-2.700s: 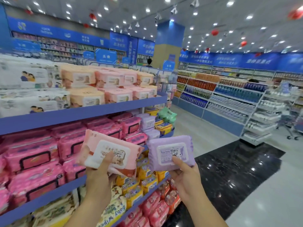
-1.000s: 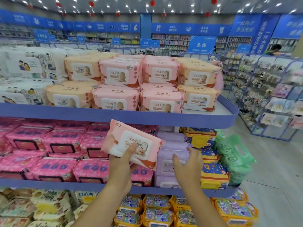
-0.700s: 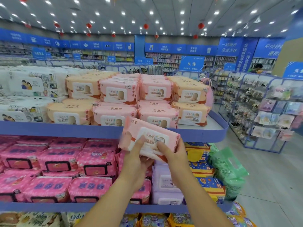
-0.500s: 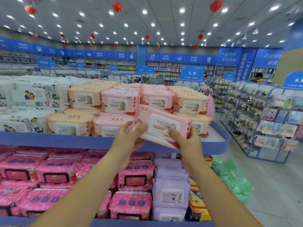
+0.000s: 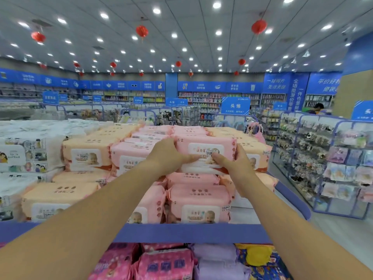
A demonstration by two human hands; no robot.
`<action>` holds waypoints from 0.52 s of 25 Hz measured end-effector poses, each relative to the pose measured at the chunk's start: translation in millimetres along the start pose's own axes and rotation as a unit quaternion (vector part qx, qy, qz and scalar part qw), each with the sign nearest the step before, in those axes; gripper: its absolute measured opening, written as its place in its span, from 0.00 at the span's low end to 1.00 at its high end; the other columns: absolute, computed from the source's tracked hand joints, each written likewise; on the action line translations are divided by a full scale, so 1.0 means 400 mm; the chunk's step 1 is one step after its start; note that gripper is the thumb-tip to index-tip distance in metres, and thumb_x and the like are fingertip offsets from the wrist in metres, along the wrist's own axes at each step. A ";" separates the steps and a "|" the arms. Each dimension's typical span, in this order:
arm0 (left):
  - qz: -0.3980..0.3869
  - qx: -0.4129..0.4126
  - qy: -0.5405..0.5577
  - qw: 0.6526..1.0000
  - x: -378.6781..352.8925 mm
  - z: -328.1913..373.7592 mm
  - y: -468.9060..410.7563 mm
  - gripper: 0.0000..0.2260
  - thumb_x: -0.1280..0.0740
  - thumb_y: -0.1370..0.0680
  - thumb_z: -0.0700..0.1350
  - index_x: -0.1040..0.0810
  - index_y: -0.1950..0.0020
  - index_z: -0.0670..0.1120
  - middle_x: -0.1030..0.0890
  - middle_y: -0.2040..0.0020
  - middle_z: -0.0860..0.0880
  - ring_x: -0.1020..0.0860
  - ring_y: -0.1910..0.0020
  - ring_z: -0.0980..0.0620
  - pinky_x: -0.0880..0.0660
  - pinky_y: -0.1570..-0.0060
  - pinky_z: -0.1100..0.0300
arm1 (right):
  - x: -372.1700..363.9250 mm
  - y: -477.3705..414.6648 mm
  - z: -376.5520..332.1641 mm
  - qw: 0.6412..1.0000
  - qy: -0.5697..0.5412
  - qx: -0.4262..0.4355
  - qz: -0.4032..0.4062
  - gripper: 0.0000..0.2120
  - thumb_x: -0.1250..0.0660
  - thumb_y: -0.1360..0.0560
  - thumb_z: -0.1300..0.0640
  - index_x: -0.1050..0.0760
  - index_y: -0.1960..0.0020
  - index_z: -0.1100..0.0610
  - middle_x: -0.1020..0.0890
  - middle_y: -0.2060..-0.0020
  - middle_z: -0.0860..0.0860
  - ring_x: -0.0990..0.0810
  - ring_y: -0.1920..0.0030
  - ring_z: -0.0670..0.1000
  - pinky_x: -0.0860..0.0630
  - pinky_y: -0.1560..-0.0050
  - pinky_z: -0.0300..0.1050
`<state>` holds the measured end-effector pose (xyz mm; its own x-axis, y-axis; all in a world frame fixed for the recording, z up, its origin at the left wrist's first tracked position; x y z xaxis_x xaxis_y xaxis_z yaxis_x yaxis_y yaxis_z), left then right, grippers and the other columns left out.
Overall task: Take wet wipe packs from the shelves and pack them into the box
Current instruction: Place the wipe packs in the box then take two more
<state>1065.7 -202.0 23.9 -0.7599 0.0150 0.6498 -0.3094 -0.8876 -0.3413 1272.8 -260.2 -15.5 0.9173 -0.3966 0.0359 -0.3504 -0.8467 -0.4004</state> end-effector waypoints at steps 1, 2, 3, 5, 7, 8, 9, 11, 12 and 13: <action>0.006 -0.016 -0.032 0.999 -0.010 0.007 -0.023 0.38 0.21 0.33 0.63 0.29 0.32 0.44 0.20 0.48 0.48 0.21 0.53 0.49 0.24 0.58 0.57 | 0.002 -0.018 0.023 1.000 0.004 -0.015 -0.002 0.27 0.22 0.29 0.53 0.29 0.35 0.51 0.16 0.46 0.49 0.16 0.47 0.49 0.20 0.49 0.45; 0.006 -0.028 -0.057 0.998 -0.021 0.009 -0.043 0.40 0.21 0.32 0.61 0.32 0.29 0.43 0.21 0.48 0.48 0.23 0.53 0.50 0.26 0.60 0.58 | 0.000 -0.031 0.041 1.000 0.011 -0.027 -0.008 0.28 0.21 0.29 0.54 0.30 0.35 0.51 0.17 0.46 0.49 0.17 0.46 0.49 0.20 0.51 0.43; 0.007 -0.037 -0.083 0.996 -0.032 0.007 -0.054 0.40 0.21 0.31 0.59 0.34 0.28 0.42 0.22 0.47 0.47 0.25 0.53 0.50 0.28 0.60 0.58 | 0.000 -0.039 0.060 0.999 0.025 -0.032 -0.014 0.28 0.21 0.29 0.55 0.31 0.34 0.50 0.17 0.45 0.49 0.17 0.46 0.48 0.21 0.52 0.40; 0.018 -0.048 -0.161 0.986 -0.055 -0.005 -0.071 0.35 0.20 0.31 0.58 0.30 0.35 0.40 0.23 0.43 0.44 0.26 0.50 0.48 0.28 0.54 0.57 | -0.008 -0.044 0.085 0.998 0.054 -0.036 -0.021 0.30 0.21 0.30 0.56 0.32 0.33 0.48 0.18 0.44 0.46 0.18 0.46 0.44 0.23 0.52 0.37; 0.022 -0.065 -0.291 0.954 -0.075 -0.007 -0.068 0.32 0.22 0.29 0.59 0.28 0.37 0.39 0.26 0.38 0.42 0.27 0.41 0.44 0.26 0.46 0.54 | -0.017 -0.049 0.092 0.992 0.114 -0.034 -0.031 0.33 0.20 0.31 0.56 0.34 0.32 0.48 0.20 0.44 0.42 0.20 0.47 0.41 0.25 0.51 0.36; 0.026 -0.076 -0.367 0.927 -0.080 0.003 -0.062 0.30 0.25 0.27 0.60 0.27 0.37 0.40 0.27 0.38 0.41 0.29 0.38 0.42 0.27 0.44 0.52 | -0.021 -0.053 0.086 0.987 0.155 -0.034 -0.033 0.35 0.20 0.31 0.55 0.35 0.31 0.49 0.21 0.44 0.43 0.21 0.47 0.42 0.26 0.50 0.37; 0.027 -0.085 -0.428 0.899 -0.081 0.015 -0.056 0.28 0.27 0.26 0.61 0.25 0.38 0.41 0.26 0.39 0.42 0.30 0.37 0.42 0.28 0.43 0.52 | -0.021 -0.059 0.081 0.980 0.193 -0.036 -0.036 0.36 0.20 0.31 0.53 0.37 0.30 0.50 0.22 0.43 0.44 0.22 0.46 0.45 0.27 0.47 0.40; 0.016 -0.100 -0.469 0.877 -0.069 0.036 -0.044 0.25 0.30 0.24 0.63 0.22 0.42 0.43 0.25 0.42 0.43 0.29 0.39 0.42 0.28 0.45 0.52 | -0.022 -0.054 0.063 0.971 0.229 -0.053 -0.046 0.38 0.21 0.30 0.50 0.39 0.29 0.53 0.24 0.40 0.47 0.25 0.43 0.49 0.30 0.43 0.43; 0.003 -0.102 -0.454 0.885 -0.062 0.032 -0.043 0.22 0.31 0.23 0.62 0.23 0.43 0.43 0.25 0.43 0.43 0.29 0.40 0.42 0.28 0.45 0.51 | -0.022 -0.042 0.050 0.969 0.233 -0.058 -0.052 0.39 0.22 0.29 0.49 0.40 0.27 0.54 0.26 0.40 0.47 0.27 0.43 0.49 0.31 0.43 0.43; -0.013 -0.104 -0.422 0.901 -0.053 0.030 -0.035 0.20 0.33 0.22 0.60 0.24 0.43 0.44 0.25 0.43 0.43 0.29 0.40 0.42 0.28 0.44 0.50 | -0.022 -0.029 0.042 0.966 0.244 -0.063 -0.059 0.39 0.24 0.27 0.49 0.42 0.26 0.54 0.27 0.41 0.46 0.27 0.42 0.49 0.32 0.42 0.43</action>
<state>1093.0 -195.4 22.9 -0.0739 -0.3984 0.9142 -0.4881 -0.7849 -0.3816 1272.1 -240.9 -26.6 0.7641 -0.3885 0.5150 -0.2967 -0.9205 -0.2542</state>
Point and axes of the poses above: each hand's wrist, its own y-axis away from the middle knuckle, its own x-axis out of the back of the hand, z = x × y, the point moved 4 cm from there along -y, towards the middle knuckle
